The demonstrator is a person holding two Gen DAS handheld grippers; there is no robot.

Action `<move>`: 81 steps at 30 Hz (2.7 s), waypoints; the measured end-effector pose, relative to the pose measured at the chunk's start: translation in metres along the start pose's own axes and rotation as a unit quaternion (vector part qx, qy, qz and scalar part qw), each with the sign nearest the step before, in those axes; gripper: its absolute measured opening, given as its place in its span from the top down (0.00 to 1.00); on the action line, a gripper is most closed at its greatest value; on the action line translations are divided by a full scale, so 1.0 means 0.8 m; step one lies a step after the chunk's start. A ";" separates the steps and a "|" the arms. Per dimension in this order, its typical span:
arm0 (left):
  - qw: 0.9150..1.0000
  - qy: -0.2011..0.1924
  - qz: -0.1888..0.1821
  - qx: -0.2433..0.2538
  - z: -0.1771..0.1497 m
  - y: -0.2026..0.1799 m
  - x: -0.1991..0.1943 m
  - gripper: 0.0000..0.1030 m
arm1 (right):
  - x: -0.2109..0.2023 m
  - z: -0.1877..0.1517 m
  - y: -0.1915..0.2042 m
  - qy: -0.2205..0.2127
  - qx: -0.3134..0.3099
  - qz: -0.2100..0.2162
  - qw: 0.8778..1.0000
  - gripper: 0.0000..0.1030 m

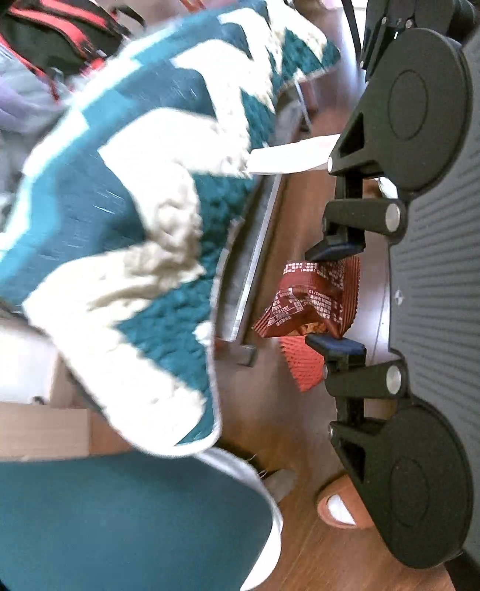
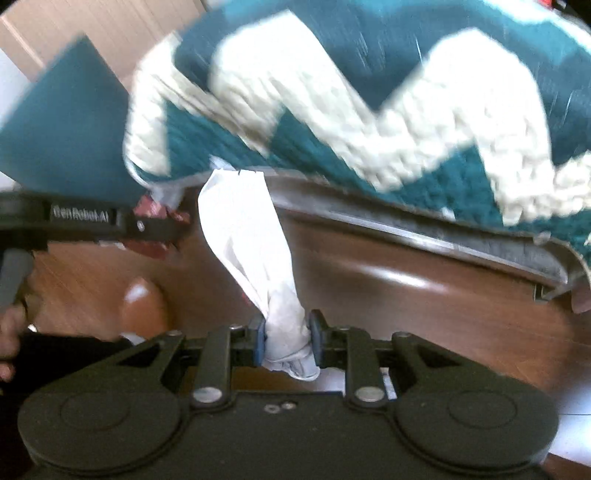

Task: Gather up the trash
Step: 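Lift the wrapper and tissue with both tools toward the wastebasket, then carry the wrapper and tissue with both tools over the teal wastebasket, then open both tools to drop the wrapper and tissue into the wastebasket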

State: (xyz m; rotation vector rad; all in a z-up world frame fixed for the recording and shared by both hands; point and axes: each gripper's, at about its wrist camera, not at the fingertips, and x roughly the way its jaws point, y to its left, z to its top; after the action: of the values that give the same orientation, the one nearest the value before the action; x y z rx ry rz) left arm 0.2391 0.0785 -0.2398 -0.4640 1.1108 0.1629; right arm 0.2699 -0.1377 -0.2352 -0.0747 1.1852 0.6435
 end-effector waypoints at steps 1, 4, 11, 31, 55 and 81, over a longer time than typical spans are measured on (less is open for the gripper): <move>1.000 -0.011 -0.005 -0.001 0.000 0.001 -0.018 0.61 | -0.015 0.003 0.010 -0.013 -0.001 0.003 1.000 0.78; 0.999 -0.043 -0.023 -0.001 0.006 0.007 -0.070 0.61 | -0.058 0.011 0.047 -0.048 -0.013 0.009 0.999 0.78; 0.990 -0.131 -0.043 0.013 0.019 0.022 -0.188 0.61 | -0.134 0.032 0.131 -0.127 -0.049 0.025 0.990 0.78; 0.963 -0.268 -0.025 -0.012 0.062 0.166 -0.376 0.61 | -0.182 0.121 0.331 -0.203 -0.135 0.070 0.967 0.78; 0.988 -0.148 0.034 -0.015 0.153 0.303 -0.206 0.60 | 0.047 0.223 0.414 -0.075 -0.165 0.025 0.983 0.74; 0.990 -0.130 0.061 -0.008 0.155 0.283 -0.198 0.47 | 0.025 0.204 0.410 -0.083 -0.182 0.020 0.980 0.48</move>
State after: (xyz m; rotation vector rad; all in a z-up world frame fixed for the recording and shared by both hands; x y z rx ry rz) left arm 0.1911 0.3512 -0.1174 -0.3759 0.8820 0.3310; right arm 0.2458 0.2018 -0.0988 -0.3014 0.8991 0.8810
